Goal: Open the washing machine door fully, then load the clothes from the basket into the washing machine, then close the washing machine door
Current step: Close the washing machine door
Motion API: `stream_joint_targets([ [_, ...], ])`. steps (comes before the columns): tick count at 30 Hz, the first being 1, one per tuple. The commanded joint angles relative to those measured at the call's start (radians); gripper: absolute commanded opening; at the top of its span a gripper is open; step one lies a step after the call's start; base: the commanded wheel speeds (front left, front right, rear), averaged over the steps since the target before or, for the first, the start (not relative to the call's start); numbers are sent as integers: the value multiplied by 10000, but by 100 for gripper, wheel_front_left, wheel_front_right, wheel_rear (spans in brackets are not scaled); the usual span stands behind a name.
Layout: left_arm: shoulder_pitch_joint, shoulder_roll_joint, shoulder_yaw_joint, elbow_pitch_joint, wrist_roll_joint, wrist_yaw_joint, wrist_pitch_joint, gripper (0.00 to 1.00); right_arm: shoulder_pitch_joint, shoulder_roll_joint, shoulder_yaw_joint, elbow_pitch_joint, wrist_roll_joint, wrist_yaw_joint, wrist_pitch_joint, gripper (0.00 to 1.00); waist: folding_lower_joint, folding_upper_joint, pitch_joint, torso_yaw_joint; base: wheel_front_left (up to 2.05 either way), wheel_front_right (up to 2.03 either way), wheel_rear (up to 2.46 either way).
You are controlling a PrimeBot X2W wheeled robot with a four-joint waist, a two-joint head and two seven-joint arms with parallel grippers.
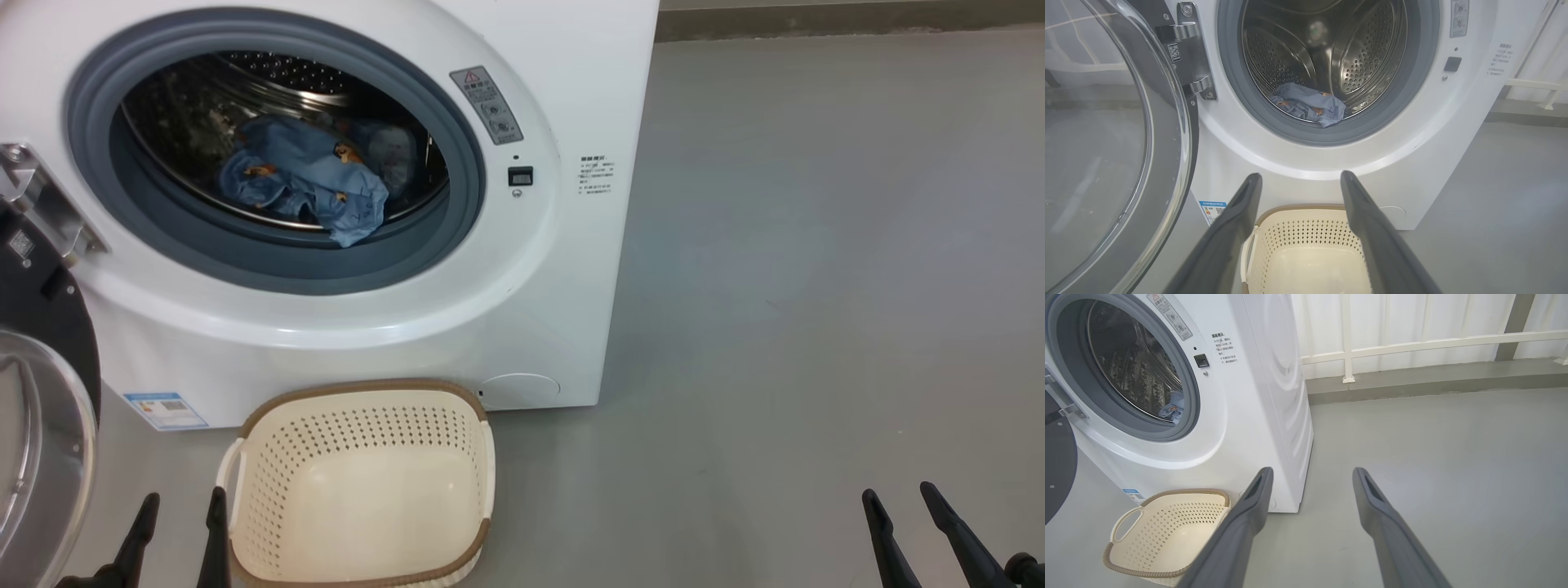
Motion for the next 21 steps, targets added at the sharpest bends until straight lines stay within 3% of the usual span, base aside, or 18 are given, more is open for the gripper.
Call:
stream_joint_targets([
  [1,-3,132,285,-283,-55,55,-63,100,-23,-220,131,-236,-115,62,-49,100,0,-1,-3,2,-126,126,0],
  [11,56,132,213,-329,-159,23,-63,100,-17,-225,124,-247,-117,62,-49,100,0,-1,-40,33,-139,139,0],
  [21,24,132,180,-325,-108,33,-63,100,-33,-190,141,-251,-126,62,-49,100,0,-1,-71,130,-26,26,0],
])
